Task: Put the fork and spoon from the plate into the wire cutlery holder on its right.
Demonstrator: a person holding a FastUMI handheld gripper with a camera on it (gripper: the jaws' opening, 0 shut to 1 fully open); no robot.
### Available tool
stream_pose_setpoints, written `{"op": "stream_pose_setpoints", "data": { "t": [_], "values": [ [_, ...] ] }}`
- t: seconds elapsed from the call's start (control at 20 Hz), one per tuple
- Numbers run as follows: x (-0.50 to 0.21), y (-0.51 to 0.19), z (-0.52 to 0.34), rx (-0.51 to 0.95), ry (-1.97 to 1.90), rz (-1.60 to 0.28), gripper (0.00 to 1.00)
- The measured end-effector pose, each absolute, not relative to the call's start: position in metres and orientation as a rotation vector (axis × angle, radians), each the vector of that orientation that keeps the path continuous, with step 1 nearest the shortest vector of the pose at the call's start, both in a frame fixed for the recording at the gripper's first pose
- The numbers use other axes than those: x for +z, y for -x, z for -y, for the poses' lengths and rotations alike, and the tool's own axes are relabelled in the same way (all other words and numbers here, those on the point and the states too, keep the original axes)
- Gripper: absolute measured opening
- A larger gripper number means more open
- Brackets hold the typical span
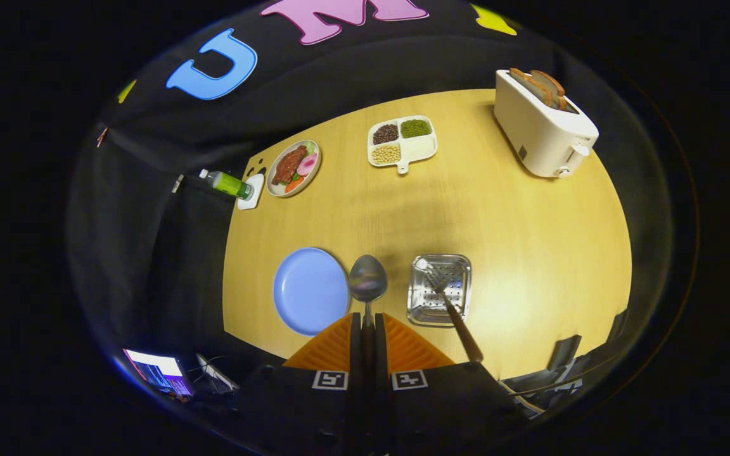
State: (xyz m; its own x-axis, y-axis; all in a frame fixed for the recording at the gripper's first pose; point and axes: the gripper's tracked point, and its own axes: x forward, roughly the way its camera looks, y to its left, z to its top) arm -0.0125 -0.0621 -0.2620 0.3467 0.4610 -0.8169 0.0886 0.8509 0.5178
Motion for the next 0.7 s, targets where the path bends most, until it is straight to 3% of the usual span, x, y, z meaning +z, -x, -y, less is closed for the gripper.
{"op": "stream_pose_setpoints", "data": {
  "t": [0.7],
  "values": [
    [-0.346,0.008,0.096,0.233,-0.283,-1.474,0.10]
  ]
}}
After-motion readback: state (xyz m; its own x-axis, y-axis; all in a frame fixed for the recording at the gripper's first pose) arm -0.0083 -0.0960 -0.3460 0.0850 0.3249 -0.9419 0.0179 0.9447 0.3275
